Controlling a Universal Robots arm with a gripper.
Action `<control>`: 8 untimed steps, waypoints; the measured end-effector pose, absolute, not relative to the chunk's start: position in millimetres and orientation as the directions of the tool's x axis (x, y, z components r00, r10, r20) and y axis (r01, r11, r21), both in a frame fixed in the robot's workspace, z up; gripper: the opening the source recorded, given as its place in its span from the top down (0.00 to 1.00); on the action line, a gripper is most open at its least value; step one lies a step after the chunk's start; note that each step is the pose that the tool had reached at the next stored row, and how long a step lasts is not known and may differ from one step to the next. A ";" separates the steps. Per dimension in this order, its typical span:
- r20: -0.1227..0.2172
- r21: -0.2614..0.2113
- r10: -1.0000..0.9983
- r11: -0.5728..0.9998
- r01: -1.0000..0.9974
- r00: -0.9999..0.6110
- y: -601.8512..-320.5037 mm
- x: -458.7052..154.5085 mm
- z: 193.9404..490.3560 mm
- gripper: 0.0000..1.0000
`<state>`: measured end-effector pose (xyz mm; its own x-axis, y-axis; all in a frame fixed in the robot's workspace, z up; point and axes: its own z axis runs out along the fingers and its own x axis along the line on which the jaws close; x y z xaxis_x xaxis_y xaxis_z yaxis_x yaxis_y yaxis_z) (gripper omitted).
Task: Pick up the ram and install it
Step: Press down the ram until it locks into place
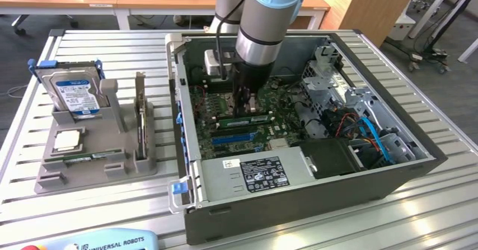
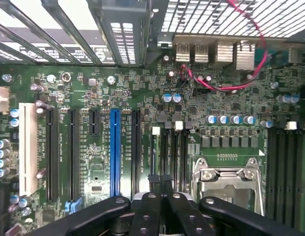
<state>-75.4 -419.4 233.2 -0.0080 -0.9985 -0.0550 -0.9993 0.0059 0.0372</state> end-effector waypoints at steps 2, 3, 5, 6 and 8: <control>-0.055 0.037 -0.998 0.006 -0.999 -0.008 -419.5 -75.5 239.0 0.90; -0.055 0.037 -0.998 0.006 -0.999 -0.008 -419.5 -75.5 241.8 0.90; -0.055 0.037 -0.998 0.006 -0.999 -0.008 -419.5 -75.5 247.7 0.90; -0.055 0.037 -0.998 0.006 -0.999 -0.008 -419.5 -75.5 250.7 0.90; -0.055 0.037 -0.998 0.006 -0.999 -0.008 -419.5 -75.5 256.6 0.90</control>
